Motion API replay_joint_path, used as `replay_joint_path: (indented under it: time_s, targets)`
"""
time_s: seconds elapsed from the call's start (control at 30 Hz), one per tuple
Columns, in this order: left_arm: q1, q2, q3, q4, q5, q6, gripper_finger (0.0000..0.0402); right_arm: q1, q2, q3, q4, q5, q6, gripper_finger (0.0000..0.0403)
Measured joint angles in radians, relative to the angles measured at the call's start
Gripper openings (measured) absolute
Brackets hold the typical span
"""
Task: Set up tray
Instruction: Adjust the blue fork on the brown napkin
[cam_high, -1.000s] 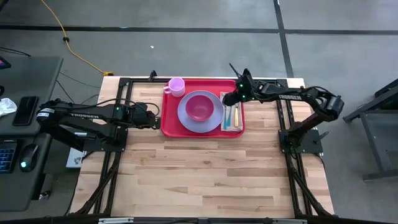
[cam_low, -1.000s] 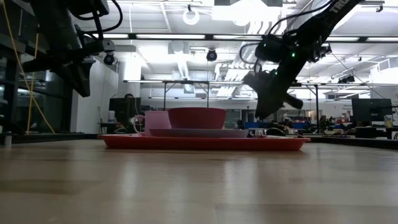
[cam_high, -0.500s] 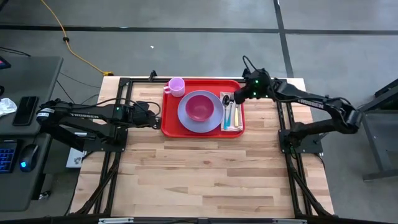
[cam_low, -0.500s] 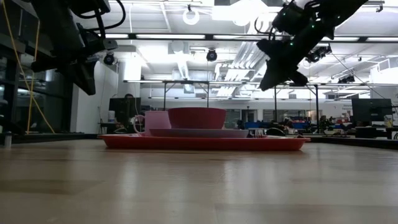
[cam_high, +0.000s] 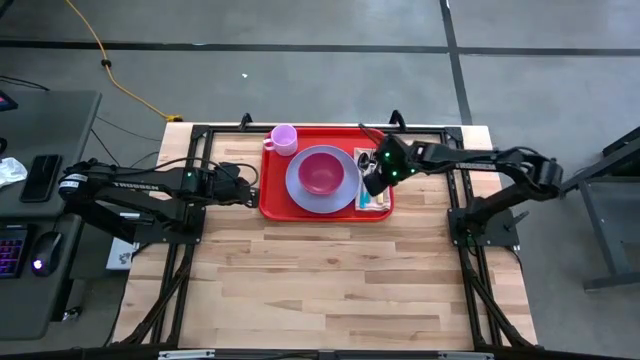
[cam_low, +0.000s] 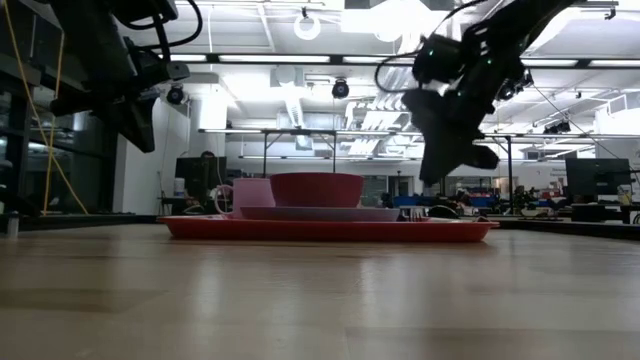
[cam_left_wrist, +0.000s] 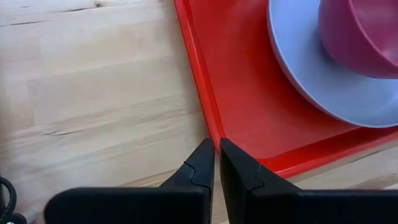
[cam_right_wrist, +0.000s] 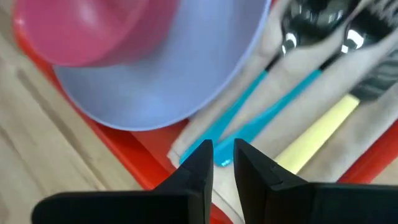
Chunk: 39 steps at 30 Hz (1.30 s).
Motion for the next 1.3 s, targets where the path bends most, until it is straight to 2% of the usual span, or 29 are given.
replay_joint_path:
  time_s: [0.3,0.63,0.93,1.3]
  targets:
    - [0.0,0.0,0.0,0.0,0.002,0.0,0.0056,0.016,0.112,0.0,0.096,0.008,0.085,0.0039]
    - [0.0,0.0,0.0,-0.001,0.002,0.0,0.0056,0.016,0.196,0.0,0.125,0.008,0.087,0.0039]
    - [0.0,0.0,0.0,-0.002,0.003,0.0,0.0056,0.016,0.248,0.0,0.145,0.018,0.09,0.0039]
    - [0.0,0.0,0.0,-0.003,0.004,0.001,0.0056,0.007,0.247,0.0,0.134,0.042,0.087,0.0037]
